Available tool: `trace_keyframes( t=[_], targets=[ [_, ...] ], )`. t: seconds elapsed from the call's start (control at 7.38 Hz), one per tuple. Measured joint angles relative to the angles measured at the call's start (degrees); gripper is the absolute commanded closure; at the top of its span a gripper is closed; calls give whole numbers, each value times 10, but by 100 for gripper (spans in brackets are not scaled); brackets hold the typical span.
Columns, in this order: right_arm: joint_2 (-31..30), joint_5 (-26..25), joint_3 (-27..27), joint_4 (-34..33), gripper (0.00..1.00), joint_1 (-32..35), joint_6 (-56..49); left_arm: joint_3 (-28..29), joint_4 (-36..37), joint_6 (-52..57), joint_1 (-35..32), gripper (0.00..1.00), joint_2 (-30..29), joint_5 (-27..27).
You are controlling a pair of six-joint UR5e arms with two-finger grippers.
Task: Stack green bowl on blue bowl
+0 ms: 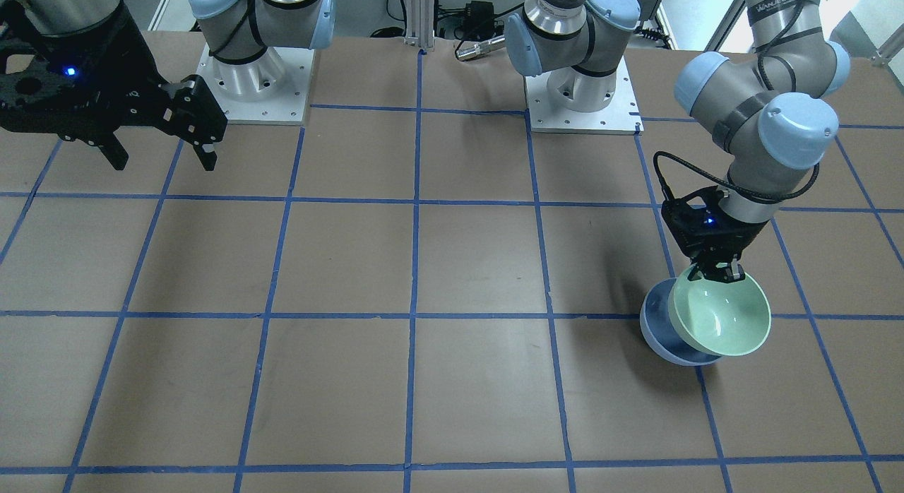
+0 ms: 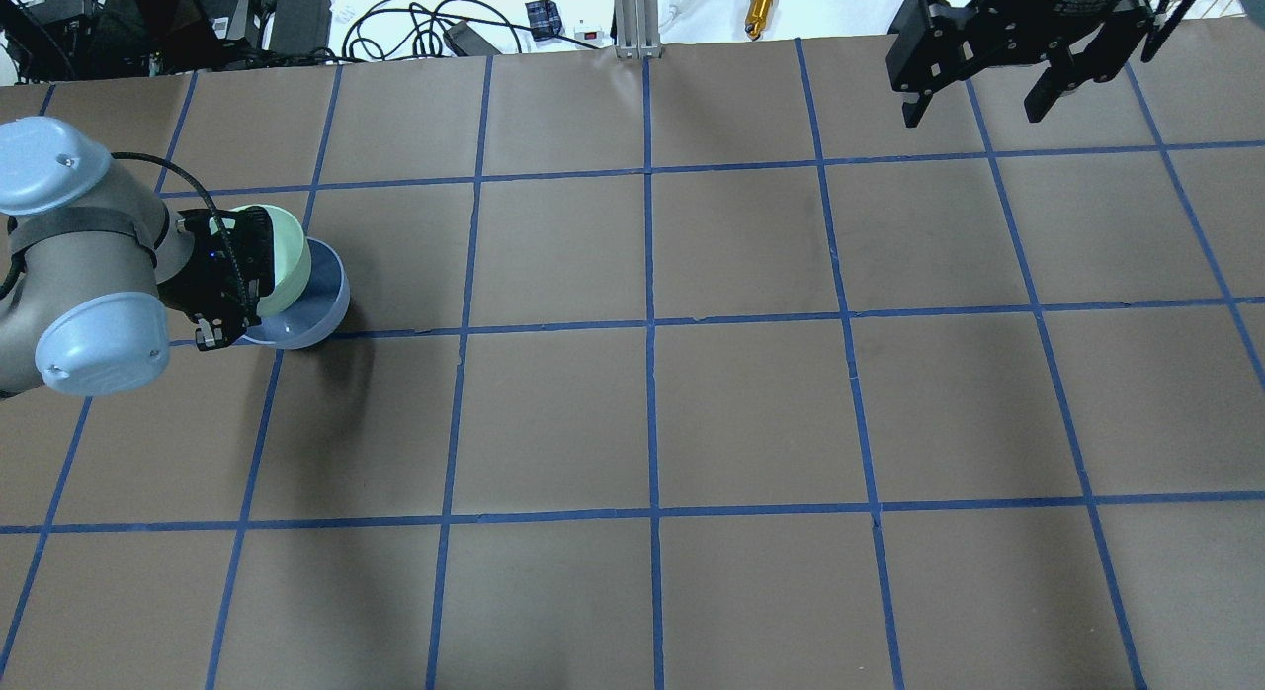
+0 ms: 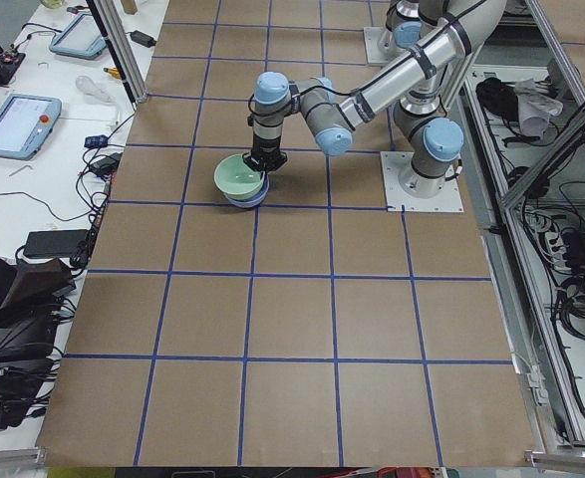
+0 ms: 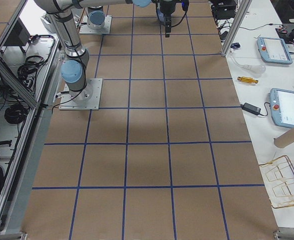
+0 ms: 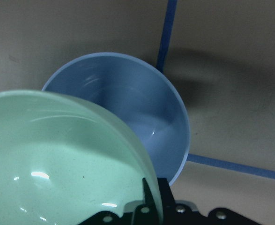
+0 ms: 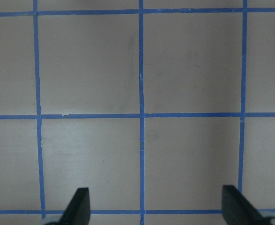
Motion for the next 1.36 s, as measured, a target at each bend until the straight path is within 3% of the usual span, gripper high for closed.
trace_keyframes(
  t=[0.14,0.27,0.68,1.08,1.36],
  targets=[
    [0,0,0,0,0,0,0,-6,2,-1,0,13,-3,-4],
    [0,0,0,0,0,0,-1,-8,3,-3,1,3,-7,-11],
    [0,-1,0,0,0,0,0,36,-47,-37,1,5,12,-37],
    [1,-1,0,0,0,0,0,188,-325,-171,-2,4,56,-43],
    [1,0,0,0,0,0,0,244,-459,-280,-4,0,89,-46]
  ],
)
